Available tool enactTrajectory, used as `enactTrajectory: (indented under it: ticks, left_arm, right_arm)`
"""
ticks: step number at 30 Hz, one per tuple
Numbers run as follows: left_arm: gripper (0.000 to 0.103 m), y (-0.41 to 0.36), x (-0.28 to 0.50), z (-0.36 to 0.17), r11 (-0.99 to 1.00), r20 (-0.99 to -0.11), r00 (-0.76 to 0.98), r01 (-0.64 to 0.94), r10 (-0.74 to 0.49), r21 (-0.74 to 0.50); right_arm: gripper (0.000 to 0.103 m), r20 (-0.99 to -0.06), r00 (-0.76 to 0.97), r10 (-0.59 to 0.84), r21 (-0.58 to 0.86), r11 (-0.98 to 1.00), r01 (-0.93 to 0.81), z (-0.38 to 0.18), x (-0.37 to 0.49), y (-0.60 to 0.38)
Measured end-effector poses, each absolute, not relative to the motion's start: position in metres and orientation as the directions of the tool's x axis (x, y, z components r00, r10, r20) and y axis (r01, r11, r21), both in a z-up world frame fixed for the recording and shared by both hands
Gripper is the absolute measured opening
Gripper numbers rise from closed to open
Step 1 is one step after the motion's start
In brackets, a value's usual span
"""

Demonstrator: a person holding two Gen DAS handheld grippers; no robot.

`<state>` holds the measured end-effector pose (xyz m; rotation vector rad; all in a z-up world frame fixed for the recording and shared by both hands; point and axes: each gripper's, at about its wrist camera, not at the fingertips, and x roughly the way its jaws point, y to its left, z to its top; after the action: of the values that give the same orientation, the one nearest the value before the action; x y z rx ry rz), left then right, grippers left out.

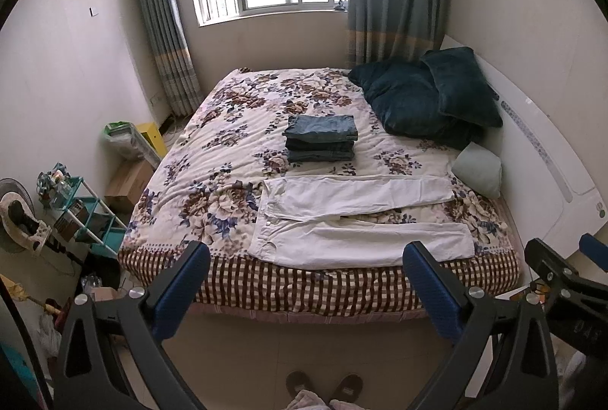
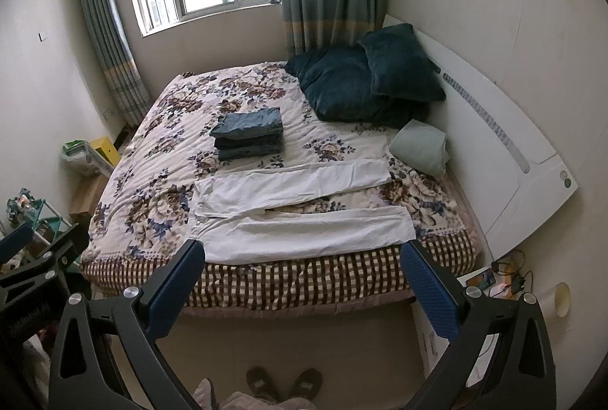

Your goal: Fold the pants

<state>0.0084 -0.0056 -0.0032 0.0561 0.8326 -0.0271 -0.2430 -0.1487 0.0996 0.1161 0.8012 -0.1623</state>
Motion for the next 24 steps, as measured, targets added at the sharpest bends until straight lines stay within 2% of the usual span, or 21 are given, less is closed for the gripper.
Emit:
enactTrajectory:
  ticks: [9,17,24]
  left_arm:
    - [0.103,-0.02,0.029,-0.04,0.998,-0.737,0.674,-0.02,0.058,0.061]
    - [0.103,-0.039,0.095,-0.113,0.992,-0.793,0.597,-0.04,0.121,0.122]
    - [0.103,-0.051,0.197,-0.187,0.989,-0.857,0.499,-0.007,0.13,0.147]
  right_arm:
    - [0.103,-0.731,0.675,-0.104,0.065,0.973,0.22,0.058,-0.214,-0.182]
    - [0.103,-0.821,0.562,-0.106,0.065,0.959,0.276,-0.039,-0.117,-0.217]
    - [0.103,-0.864,0.485,-0.136,0.05,0.935,0.352,-0.121,-0.008,-0.24]
